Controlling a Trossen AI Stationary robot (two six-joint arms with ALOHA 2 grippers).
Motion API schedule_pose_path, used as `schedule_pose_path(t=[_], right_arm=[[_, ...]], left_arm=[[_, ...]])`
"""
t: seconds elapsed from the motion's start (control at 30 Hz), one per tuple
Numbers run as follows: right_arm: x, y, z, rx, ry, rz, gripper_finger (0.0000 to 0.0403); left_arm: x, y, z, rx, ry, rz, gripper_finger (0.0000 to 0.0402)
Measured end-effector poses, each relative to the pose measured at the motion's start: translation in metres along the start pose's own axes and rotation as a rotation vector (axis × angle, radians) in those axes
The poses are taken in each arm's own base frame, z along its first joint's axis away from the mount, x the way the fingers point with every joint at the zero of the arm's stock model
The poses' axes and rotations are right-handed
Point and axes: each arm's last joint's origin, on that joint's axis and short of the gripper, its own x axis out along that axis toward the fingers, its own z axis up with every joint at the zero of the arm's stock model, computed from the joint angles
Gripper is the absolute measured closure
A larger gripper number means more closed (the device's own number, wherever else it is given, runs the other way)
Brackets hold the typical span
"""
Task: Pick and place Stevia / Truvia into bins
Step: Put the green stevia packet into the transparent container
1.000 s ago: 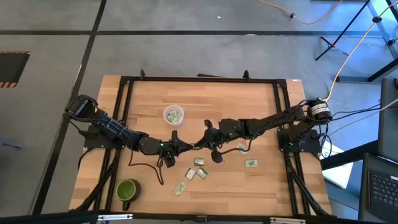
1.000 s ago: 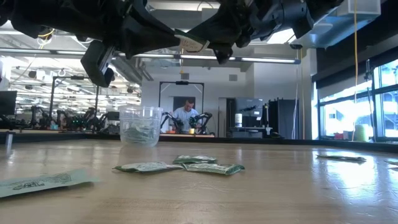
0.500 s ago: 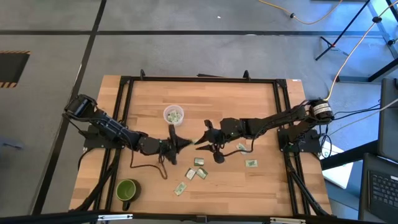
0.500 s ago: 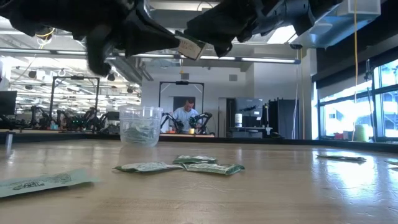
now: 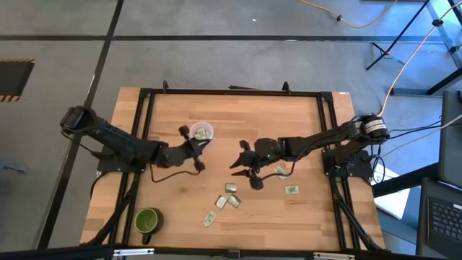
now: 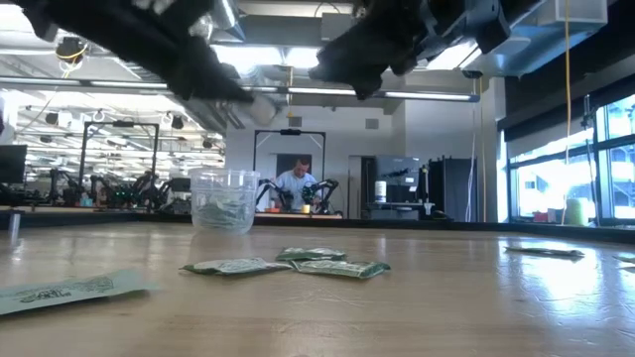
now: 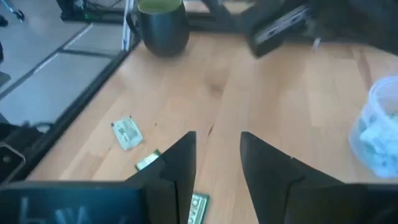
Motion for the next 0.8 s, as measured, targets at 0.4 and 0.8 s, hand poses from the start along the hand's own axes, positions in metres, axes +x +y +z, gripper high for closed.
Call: schedule_pose_path(t=[0.4, 0.8], right_arm=[[0.02, 0.008, -0.024, -0.027, 0.085, 0.028, 0.0274], [0.026, 0.013, -0.03, -0.03, 0.109, 0.043, 0.0274]], left_arm=[[0.027, 0.029, -0.029, -0.186, 0.249, 0.047, 0.0396], [0.028, 0.035, -0.04, 0.084, 0.347, 0.063, 0.0396]])
